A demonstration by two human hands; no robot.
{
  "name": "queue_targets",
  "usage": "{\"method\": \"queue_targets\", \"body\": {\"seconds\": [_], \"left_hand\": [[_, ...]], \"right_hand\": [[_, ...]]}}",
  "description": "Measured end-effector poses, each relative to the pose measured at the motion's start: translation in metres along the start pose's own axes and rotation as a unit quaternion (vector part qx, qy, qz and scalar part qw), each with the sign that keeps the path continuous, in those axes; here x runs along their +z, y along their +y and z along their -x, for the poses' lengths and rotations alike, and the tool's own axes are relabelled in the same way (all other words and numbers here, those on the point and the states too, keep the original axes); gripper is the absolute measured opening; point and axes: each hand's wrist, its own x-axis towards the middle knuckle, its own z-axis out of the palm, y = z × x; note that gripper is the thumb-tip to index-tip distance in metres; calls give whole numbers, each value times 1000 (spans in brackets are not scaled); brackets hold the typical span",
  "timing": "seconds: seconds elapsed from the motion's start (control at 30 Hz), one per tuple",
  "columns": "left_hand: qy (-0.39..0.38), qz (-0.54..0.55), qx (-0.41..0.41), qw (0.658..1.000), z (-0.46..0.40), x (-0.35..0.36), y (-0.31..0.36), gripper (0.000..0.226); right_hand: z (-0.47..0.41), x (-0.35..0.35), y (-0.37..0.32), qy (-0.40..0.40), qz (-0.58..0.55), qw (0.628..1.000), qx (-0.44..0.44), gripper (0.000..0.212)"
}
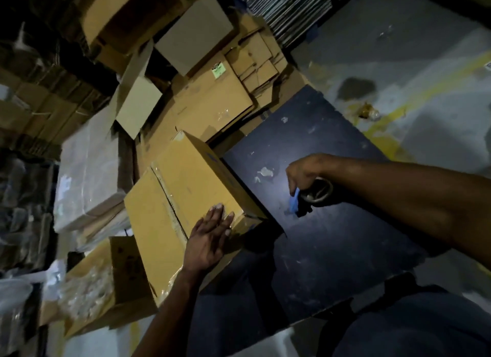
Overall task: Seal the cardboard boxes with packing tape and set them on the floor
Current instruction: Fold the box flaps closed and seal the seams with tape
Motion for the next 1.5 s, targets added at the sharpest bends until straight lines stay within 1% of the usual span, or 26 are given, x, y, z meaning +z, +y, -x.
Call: {"method": "queue_targets", "body": {"seconds": [0.07,0.13,0.17,0.27,0.3,0.33,0.37,0.4,0.43,0.5,0.53,0.6,0.7,0.73,0.77,0.83,0.9,1.0,1.1,1.2,1.33,1.43,1.5], "left_hand": [[-4,25,-8,1000,-14,5,-5,48],[6,50,-16,999,-28,10,-5,47],[18,55,-14,998,-37,11,-5,46],[50,72,-7,996,-59,11,-6,45],[59,79,-4,995,-66,10,-7,44],[70,86,-2,994,-75,9,-8,44],[77,92,-1,993,-83,9,-9,44],[79,95,0,992,-92,9,-9,45],[77,96,-1,992,-99,10,-9,46],[68,98,-10,993,-111,12,-9,48],[64,103,-20,992,-116,13,-10,49],[55,120,-42,990,-125,15,-9,49],[50,134,-58,988,-134,14,-9,50],[51,134,-58,988,-136,13,-9,50],[52,132,-57,988,-138,13,-10,50],[56,128,-63,988,-143,13,-8,51],[67,127,-78,987,-153,13,-5,50],[93,141,-111,979,-182,14,0,49],[115,161,-133,971,-217,14,-2,48],[134,191,-108,966,-251,10,-16,50],[140,166,-86,972,-280,11,-27,50],[154,157,-90,971,-283,17,-25,50],[164,150,-90,971,-283,18,-22,53]], "right_hand": [[-6,4,23,35,-44,998,25,41],[-15,8,46,23,-77,997,15,34],[-13,7,52,15,-88,996,20,32],[-6,5,54,31,-111,992,57,33],[-12,7,53,35,-111,991,70,38],[-20,9,52,56,-112,989,82,47],[-25,11,49,94,-125,985,77,57],[-30,11,45,140,-158,976,52,65],[-34,12,40,186,-219,958,11,71],[-45,16,22,249,-369,893,-59,80],[-47,18,10,265,-423,862,-86,84],[-60,24,-8,293,-493,811,-114,89],[-83,37,-21,329,-554,755,-123,85],[-87,39,-21,340,-562,745,-115,83],[-90,39,-19,352,-558,744,-106,82],[-89,36,-9,348,-553,752,-86,77],[-87,31,7,346,-565,747,-58,75],[-95,16,27,357,-600,714,-47,78],[-116,0,39,380,-644,662,-56,76],[-134,-23,52,419,-651,630,-59,76],[-145,-61,71,485,-637,599,-22,76],[-152,-79,85,503,-632,589,-5,85],[-159,-83,89,490,-626,607,-14,85]]}}
